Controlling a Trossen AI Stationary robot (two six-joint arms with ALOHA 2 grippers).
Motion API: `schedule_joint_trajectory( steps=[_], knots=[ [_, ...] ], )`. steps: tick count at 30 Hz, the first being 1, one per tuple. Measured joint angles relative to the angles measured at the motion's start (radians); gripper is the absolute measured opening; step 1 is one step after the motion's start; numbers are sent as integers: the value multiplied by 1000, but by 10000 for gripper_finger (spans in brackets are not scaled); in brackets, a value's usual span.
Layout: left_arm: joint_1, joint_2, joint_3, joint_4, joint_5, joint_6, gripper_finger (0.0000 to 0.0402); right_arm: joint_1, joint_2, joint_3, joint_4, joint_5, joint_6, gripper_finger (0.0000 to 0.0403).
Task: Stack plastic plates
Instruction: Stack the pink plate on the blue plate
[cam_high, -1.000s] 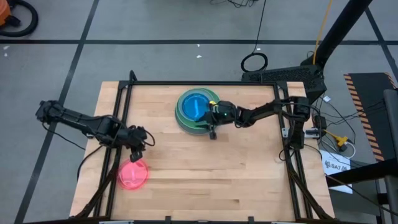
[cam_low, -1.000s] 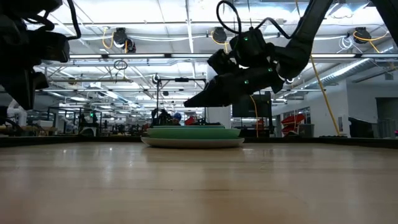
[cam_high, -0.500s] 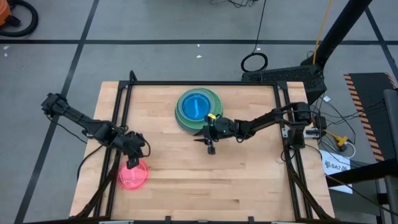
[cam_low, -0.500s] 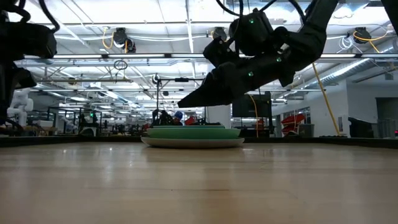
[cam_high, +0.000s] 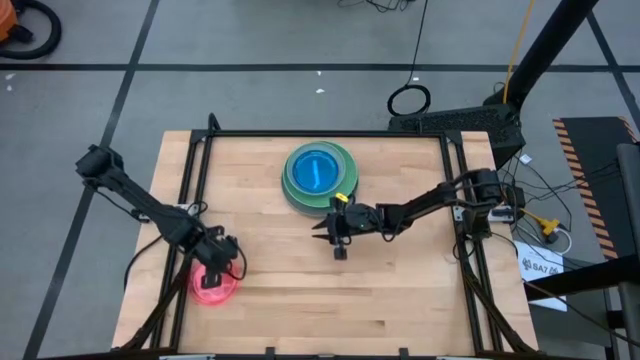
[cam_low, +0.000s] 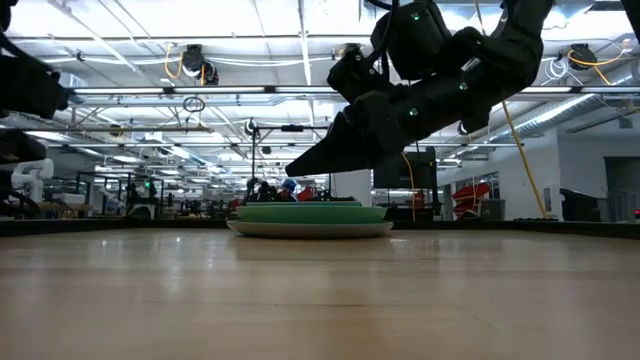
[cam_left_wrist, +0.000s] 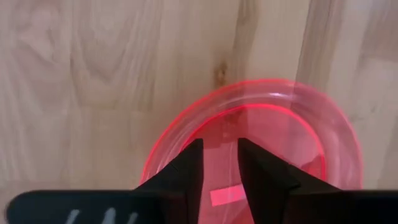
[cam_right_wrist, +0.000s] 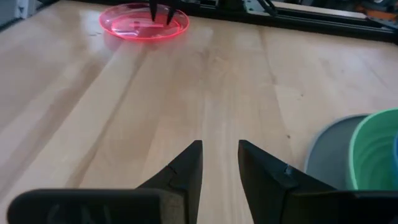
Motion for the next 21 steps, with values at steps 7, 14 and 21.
schedule_joint_trajectory(
  steps=[7, 14, 21],
  knots=[
    [-4, 35, 0, -36, -41, 75, 158, 25, 0, 0, -20, 54, 2, 95],
    [5, 53, 0, -46, -115, 144, 179, 25, 0, 0, -46, 54, 19, 95],
    [34, 53, 0, -46, -205, 178, 179, 30, 0, 0, -48, 55, 21, 95]
  ],
)
